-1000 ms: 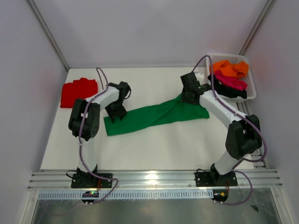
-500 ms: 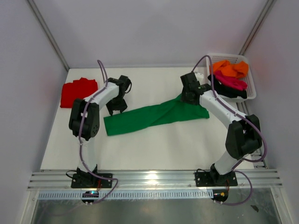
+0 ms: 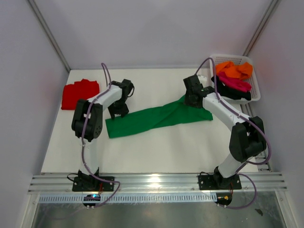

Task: Fold and stack the t-shirts
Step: Fold the other side of the tshirt into a rectangle

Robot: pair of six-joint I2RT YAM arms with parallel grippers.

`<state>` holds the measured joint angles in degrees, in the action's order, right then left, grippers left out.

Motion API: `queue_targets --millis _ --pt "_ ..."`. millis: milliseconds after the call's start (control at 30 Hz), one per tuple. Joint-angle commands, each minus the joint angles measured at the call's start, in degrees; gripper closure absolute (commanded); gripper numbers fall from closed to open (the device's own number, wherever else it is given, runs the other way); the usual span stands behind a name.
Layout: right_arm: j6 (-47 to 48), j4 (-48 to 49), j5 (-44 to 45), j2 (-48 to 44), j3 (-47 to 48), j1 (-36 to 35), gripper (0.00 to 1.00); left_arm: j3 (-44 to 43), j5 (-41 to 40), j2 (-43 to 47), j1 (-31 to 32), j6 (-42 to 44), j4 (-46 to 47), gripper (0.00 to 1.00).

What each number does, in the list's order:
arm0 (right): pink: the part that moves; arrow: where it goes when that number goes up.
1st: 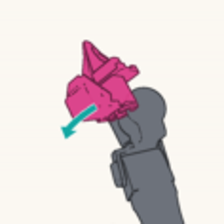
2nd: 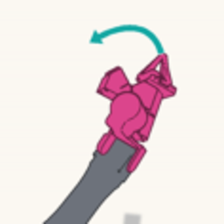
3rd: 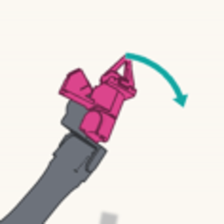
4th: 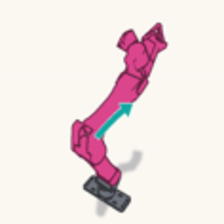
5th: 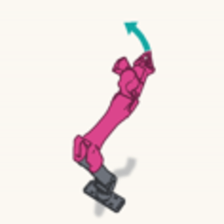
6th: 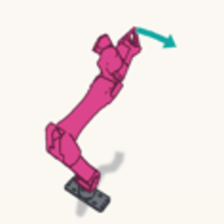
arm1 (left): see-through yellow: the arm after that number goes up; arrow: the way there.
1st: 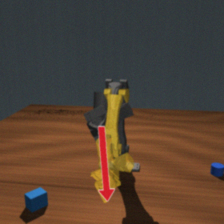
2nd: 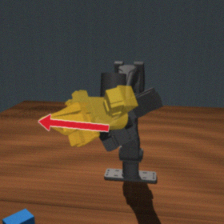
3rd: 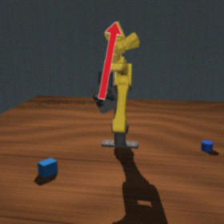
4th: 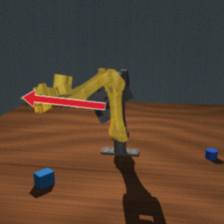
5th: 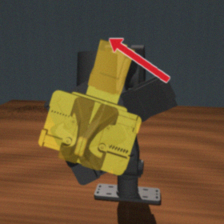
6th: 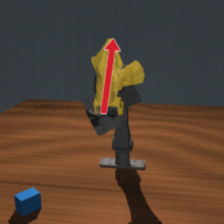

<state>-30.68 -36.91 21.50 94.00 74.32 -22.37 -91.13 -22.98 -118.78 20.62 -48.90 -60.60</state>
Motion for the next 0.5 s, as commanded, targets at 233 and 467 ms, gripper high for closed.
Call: queue_targets --millis 233,467 --pt "0.7 0.3 2.7 -1.3 -0.1 0.0 0.51 0.9 -0.3 -0.5 0.0 0.5 2.0 0.46" --pt "1.5 0.0 3.1 -1.1 0.1 0.0 0.51 1.4 0.0 -0.6 0.0 0.2 2.5 0.58"
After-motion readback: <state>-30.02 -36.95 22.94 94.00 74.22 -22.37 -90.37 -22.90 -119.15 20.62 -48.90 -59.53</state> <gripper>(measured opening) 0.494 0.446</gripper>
